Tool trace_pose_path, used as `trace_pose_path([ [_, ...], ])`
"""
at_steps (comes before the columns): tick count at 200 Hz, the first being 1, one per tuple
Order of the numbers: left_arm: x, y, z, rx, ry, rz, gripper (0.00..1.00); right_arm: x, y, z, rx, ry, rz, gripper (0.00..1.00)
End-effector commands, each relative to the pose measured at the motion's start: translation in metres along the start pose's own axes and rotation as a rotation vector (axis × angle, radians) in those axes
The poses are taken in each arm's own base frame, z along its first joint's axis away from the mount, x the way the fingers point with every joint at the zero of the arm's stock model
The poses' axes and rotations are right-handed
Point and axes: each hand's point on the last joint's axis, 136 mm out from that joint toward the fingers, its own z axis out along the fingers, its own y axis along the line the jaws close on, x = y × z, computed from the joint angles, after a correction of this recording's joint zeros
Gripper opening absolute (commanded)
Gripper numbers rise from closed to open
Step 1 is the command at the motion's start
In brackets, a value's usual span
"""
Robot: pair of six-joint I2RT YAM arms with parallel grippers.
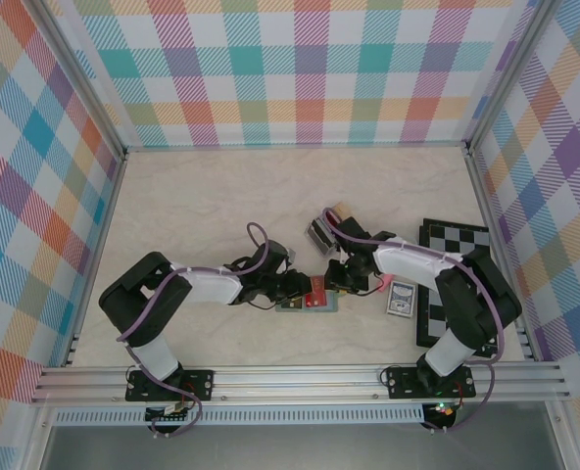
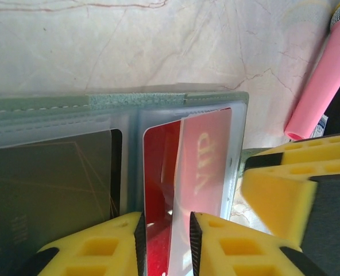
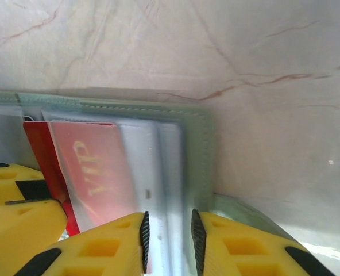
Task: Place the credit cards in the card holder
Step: Insert the credit card into the card slot.
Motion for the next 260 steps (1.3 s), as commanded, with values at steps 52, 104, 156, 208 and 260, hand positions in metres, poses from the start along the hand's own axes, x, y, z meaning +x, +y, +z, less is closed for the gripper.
trace_pose_path([
  [52, 0.005, -0.01, 0.008, -0.019, 0.048, 0.064, 0.3, 0.005, -0.01, 0.005, 0.029, 0.023, 0.027, 0.23],
  [104, 0.015, -0.022, 0.021, -0.033, 0.116, 0.136, 0.32, 0.005, -0.011, 0.014, 0.027, 0.032, 0.039, 0.2],
  [156, 0.015, -0.027, 0.02, -0.056, 0.126, 0.191, 0.36, 0.0, -0.01, 0.008, 0.019, -0.013, 0.046, 0.21],
  [208, 0.002, -0.023, 0.002, -0.131, 0.042, 0.212, 0.43, -0.018, -0.021, -0.031, 0.035, -0.147, 0.105, 0.26],
  [260, -0.005, -0.03, -0.007, -0.138, 0.012, 0.231, 0.52, -0.039, -0.024, -0.073, 0.023, -0.245, 0.104, 0.31],
])
